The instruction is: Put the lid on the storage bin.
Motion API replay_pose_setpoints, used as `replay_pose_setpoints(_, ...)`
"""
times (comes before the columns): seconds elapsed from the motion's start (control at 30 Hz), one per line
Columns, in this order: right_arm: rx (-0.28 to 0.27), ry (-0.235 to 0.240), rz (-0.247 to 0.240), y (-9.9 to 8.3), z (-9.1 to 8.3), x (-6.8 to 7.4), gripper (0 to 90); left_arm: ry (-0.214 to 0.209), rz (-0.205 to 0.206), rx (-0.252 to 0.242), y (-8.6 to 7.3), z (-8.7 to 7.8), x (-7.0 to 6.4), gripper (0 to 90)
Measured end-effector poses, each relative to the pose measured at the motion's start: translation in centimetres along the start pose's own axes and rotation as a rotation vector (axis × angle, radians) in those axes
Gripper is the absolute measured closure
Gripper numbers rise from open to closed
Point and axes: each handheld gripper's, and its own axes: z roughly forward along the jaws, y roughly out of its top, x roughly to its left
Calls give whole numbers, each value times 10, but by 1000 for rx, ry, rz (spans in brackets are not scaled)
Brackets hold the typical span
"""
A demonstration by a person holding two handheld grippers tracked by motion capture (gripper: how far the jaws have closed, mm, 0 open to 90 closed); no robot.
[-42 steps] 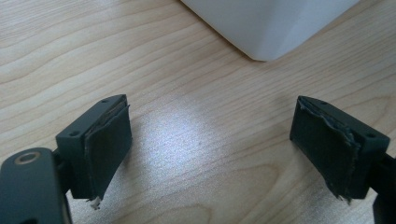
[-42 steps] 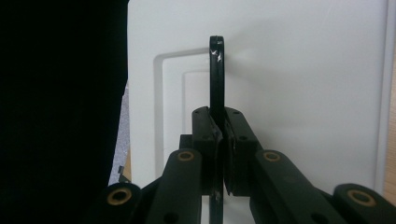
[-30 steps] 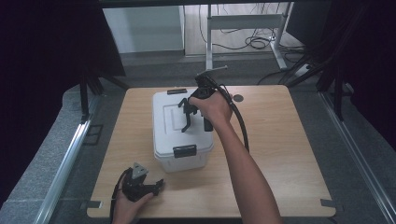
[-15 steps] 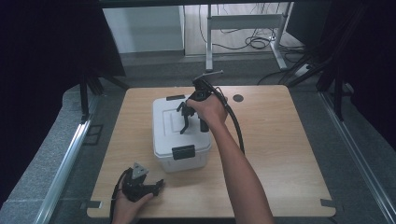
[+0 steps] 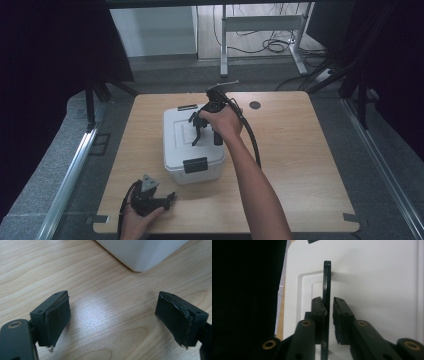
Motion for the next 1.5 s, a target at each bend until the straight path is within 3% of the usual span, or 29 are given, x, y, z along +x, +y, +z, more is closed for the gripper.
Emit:
replay_pose_setpoints(0.43,-174,69,-103,-14,-36,-18,503,0,4,1,0,0,0,126)
replay_pose_setpoints(0.8,-263,124,-161,-46,-71,-47,440,0,1,-1,0,0,0,126)
replay_pose_setpoints(1.13,-327,156,-138,-89,-95,-101,397,1,1,-2,0,0,0,126)
replay_pose_setpoints(1.33,-362,183,-102,-119,-102,-139,386,1,1,-3,0,0,0,126)
replay_pose_setpoints(1.5,-384,195,-76,-138,-104,-163,378,0,0,-2,0,0,0,126)
